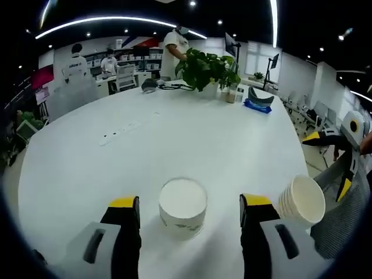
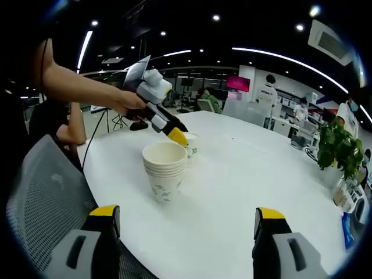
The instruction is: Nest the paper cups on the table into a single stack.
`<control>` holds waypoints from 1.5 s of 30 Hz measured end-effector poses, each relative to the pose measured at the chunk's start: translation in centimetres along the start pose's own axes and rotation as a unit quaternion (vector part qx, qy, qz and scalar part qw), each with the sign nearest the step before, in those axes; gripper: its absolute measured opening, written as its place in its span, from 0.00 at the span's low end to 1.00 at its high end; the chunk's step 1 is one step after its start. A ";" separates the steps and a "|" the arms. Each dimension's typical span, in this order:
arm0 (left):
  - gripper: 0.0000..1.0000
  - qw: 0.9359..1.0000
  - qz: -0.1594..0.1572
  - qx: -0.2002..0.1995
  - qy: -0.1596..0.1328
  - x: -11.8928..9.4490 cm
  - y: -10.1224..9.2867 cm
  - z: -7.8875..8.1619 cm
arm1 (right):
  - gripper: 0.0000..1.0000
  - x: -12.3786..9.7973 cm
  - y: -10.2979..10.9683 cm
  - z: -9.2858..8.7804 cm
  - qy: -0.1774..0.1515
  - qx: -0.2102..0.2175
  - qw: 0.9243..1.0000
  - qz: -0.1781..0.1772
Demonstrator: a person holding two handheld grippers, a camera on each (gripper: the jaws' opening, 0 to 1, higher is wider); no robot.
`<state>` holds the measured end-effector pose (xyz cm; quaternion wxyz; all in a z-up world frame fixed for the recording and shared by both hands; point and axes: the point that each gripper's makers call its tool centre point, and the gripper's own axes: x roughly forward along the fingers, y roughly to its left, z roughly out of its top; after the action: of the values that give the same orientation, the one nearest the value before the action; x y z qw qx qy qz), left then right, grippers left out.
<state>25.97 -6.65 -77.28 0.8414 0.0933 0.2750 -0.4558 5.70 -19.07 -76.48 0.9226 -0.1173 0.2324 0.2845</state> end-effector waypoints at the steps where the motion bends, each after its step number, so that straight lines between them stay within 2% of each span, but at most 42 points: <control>1: 0.69 1.000 0.000 0.000 -0.002 0.4 0.3 0.1 | 0.97 0.0 0.0 0.0 0.000 0.000 1.000 0.000; 4: 0.68 1.000 -0.001 0.000 -0.007 0.7 0.4 0.4 | 0.97 0.0 0.0 0.0 0.001 0.001 1.000 -0.001; 13: 0.56 1.000 -0.008 -0.011 0.003 2.5 0.8 -0.6 | 0.97 0.0 -0.3 -0.2 0.004 0.002 1.000 -0.007; 23: 0.40 1.000 -0.002 0.011 0.019 2.5 0.8 -1.1 | 0.96 -0.1 -0.2 -0.1 0.006 0.002 1.000 -0.009; 29: 0.39 1.000 0.003 0.008 0.022 2.4 0.8 -1.3 | 0.96 -0.1 -0.4 0.0 0.004 0.002 1.000 -0.011; 36: 0.39 1.000 0.001 0.007 0.017 1.1 0.3 -0.8 | 0.97 -0.2 -0.6 0.1 -0.001 0.004 1.000 -0.015; 39: 0.39 1.000 -0.001 -0.001 0.002 -0.1 -0.4 0.2 | 1.00 -0.4 -0.6 0.9 -0.023 0.012 1.000 -0.013; 45: 0.39 1.000 -0.002 0.008 -0.027 -2.6 -1.6 1.8 | 1.00 -0.4 -0.8 1.0 -0.021 0.025 0.999 -0.006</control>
<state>24.27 -6.43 -74.24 0.8466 0.0873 0.2490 -0.4621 6.17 -19.55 -75.37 0.9316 -0.0896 0.2189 0.2760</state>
